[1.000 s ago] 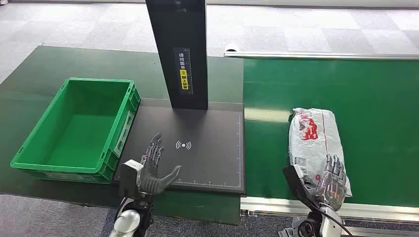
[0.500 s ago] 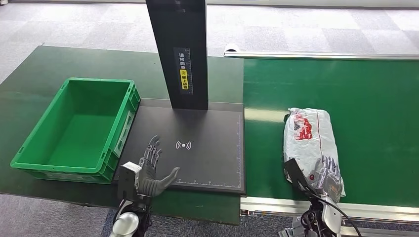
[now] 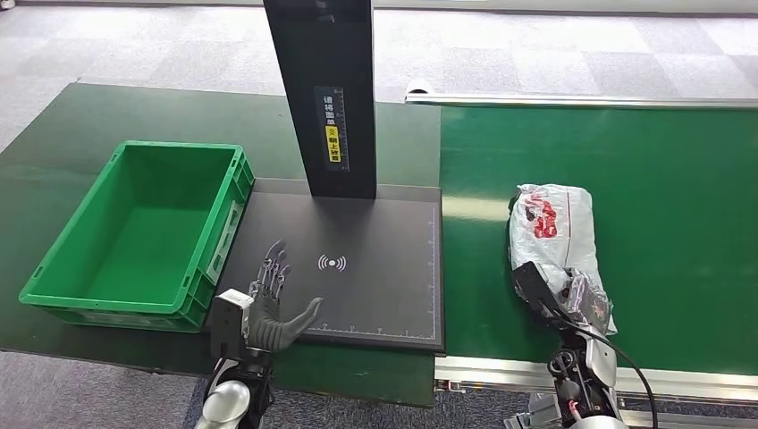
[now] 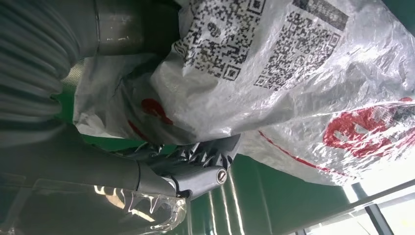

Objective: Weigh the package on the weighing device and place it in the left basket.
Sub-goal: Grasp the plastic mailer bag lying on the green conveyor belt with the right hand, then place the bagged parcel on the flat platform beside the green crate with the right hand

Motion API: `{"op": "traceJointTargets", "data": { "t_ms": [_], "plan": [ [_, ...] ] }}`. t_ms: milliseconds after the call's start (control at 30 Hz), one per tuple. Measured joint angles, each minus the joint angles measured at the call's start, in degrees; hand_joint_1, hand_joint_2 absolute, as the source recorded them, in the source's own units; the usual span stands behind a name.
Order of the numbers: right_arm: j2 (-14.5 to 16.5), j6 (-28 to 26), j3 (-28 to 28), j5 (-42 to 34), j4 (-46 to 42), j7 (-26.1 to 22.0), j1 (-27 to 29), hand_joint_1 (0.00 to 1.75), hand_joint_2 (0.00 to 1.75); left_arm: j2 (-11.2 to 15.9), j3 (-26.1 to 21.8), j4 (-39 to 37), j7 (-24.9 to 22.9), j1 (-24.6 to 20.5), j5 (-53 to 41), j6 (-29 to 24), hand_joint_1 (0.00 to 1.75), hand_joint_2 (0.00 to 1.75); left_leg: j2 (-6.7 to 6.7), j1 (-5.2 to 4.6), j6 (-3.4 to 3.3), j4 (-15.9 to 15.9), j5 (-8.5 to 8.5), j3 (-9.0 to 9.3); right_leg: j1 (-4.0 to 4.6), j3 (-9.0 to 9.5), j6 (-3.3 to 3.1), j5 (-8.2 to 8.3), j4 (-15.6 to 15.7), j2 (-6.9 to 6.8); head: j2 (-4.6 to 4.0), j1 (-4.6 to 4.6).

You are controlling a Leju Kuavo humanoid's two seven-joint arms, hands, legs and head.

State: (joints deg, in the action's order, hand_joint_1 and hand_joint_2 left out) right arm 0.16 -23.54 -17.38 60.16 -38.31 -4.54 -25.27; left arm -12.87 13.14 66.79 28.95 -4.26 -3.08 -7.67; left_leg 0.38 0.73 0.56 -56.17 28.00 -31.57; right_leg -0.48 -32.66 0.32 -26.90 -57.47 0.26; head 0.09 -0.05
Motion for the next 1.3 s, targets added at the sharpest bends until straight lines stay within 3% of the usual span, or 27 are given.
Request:
{"op": "traceJointTargets", "data": {
  "t_ms": [233,433,667,833,1000,1300],
  "plan": [
    [1.5,-1.9,0.4,-4.7,-2.4,-4.4,0.6,1.75,1.75,-0.1,0.0,0.0,-0.1,0.0,0.0,0.0,0.0,1.75,0.0,0.0,0.0,0.0,0.01,-0.04,0.0,-0.03,0.0,-0.01,0.0,0.0,0.0,0.0],
    [3.9,-2.6,3.9,-7.5,-12.5,-7.9,3.1,1.75,1.75,-0.1,0.0,0.0,0.1,0.0,-0.1,-0.5,0.0,1.75,0.0,0.0,0.0,0.0,0.0,-0.05,0.0,-0.01,0.0,0.0,0.0,0.0,0.0,0.0],
    [6.9,1.2,16.9,-9.1,-32.6,-8.1,7.4,1.75,1.75,-0.1,-0.5,0.7,0.7,0.0,-0.1,-0.8,0.0,1.75,0.02,0.01,0.0,0.0,0.0,-0.03,0.03,-0.04,-0.02,-0.01,0.0,0.01,0.0,-0.01],
    [8.2,5.4,26.6,-9.5,-40.9,-7.9,9.2,1.75,1.75,-0.1,-0.5,1.1,1.0,-0.2,-0.5,-0.7,0.0,1.75,0.02,0.02,0.0,0.0,0.0,-0.03,0.03,-0.04,-0.02,-0.02,0.0,0.01,0.0,0.01],
    [9.3,8.3,33.6,-11.2,-41.6,-7.9,9.4,1.75,1.75,-0.1,-0.2,1.1,1.1,-0.9,-0.8,-0.6,0.0,1.75,0.02,0.01,0.0,0.0,0.0,-0.03,0.02,-0.02,-0.01,-0.01,0.0,0.0,0.0,0.01],
    [10.7,9.0,42.2,-16.5,-33.5,-8.3,9.2,1.75,1.75,-0.1,0.2,1.1,0.9,-1.8,-0.7,-0.5,0.0,1.75,0.02,0.02,0.01,0.0,-0.01,-0.03,0.03,-0.04,-0.02,-0.02,0.0,0.0,0.0,0.01]
  ]
}}
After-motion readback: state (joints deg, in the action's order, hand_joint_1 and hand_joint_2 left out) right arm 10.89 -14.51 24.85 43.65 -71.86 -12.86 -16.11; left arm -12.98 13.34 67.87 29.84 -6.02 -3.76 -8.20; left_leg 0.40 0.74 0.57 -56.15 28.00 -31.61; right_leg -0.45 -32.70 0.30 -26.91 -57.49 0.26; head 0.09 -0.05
